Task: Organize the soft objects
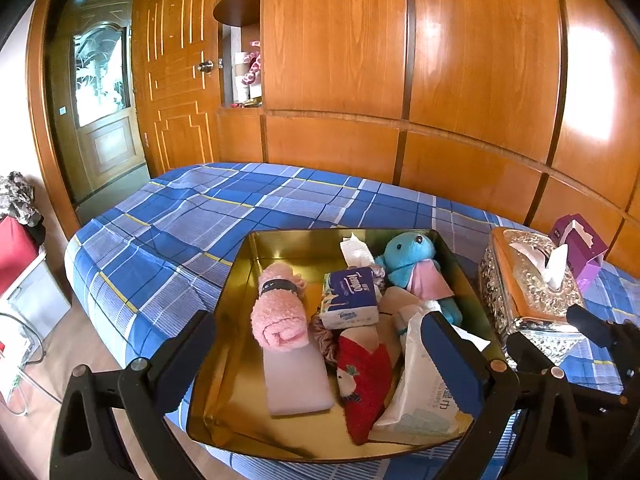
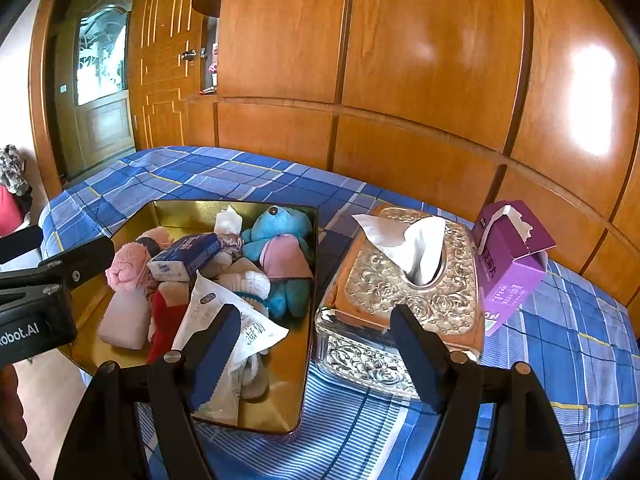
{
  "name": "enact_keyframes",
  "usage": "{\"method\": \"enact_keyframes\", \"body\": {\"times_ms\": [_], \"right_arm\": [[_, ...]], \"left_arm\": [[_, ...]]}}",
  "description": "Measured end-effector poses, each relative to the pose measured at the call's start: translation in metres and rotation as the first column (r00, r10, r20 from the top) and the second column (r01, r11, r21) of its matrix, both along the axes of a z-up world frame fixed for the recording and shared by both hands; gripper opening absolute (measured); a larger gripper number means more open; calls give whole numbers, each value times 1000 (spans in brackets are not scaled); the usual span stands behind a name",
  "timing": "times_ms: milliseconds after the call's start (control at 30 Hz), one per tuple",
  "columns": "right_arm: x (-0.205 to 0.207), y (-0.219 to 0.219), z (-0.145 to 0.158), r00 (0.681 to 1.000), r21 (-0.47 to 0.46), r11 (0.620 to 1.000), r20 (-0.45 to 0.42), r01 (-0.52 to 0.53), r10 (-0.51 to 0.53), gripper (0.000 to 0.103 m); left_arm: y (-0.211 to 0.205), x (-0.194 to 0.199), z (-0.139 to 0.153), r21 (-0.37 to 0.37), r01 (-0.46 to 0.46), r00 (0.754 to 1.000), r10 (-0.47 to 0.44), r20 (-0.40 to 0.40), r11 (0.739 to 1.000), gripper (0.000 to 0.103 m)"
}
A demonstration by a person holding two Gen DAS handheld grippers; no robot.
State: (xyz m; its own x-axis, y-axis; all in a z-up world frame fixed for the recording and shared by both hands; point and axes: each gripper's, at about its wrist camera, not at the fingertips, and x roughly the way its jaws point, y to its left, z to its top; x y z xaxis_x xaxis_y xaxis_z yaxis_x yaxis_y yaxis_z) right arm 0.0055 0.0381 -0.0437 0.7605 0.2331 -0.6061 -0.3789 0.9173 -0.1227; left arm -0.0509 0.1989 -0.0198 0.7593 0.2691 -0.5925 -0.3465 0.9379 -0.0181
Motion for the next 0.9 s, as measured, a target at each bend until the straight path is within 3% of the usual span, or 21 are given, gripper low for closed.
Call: {"method": "enact_keyframes", "body": {"times_ms": [900], "right_arm": [[-6, -17, 8, 1000, 33, 999, 19, 23, -24, 78]], "left_arm": [[-4, 1, -1, 14, -26, 1000, 26, -7, 1000, 102]]}}
